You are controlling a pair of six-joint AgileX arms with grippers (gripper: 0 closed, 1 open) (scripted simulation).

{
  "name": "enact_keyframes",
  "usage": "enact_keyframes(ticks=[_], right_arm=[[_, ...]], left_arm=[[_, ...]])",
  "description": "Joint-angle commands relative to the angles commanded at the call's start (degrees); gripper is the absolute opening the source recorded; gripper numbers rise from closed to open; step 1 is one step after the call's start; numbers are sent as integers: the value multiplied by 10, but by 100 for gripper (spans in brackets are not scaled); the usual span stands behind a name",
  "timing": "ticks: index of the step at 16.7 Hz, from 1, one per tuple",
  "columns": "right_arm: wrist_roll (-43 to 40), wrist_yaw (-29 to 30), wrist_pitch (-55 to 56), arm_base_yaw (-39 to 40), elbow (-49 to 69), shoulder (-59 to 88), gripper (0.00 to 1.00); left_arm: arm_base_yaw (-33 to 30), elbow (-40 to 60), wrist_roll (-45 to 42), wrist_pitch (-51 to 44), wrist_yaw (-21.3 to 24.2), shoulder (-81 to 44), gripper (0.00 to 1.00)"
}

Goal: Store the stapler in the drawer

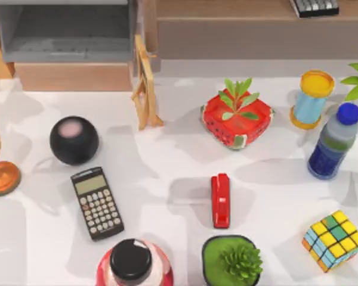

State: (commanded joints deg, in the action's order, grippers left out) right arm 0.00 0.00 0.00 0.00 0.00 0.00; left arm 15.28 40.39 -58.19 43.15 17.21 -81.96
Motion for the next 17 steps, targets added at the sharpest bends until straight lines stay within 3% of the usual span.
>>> enact_keyframes(ticks=[5,9,17], right_arm=[[0,0,0,0,0,0,100],[0,0,0,0,0,0,100],[0,0,0,0,0,0,100]], left_arm=[[49,129,-186,138,56,-283,100],[76,199,-287,213,84,-432,100],[84,224,-325,240,94,-486,100]])
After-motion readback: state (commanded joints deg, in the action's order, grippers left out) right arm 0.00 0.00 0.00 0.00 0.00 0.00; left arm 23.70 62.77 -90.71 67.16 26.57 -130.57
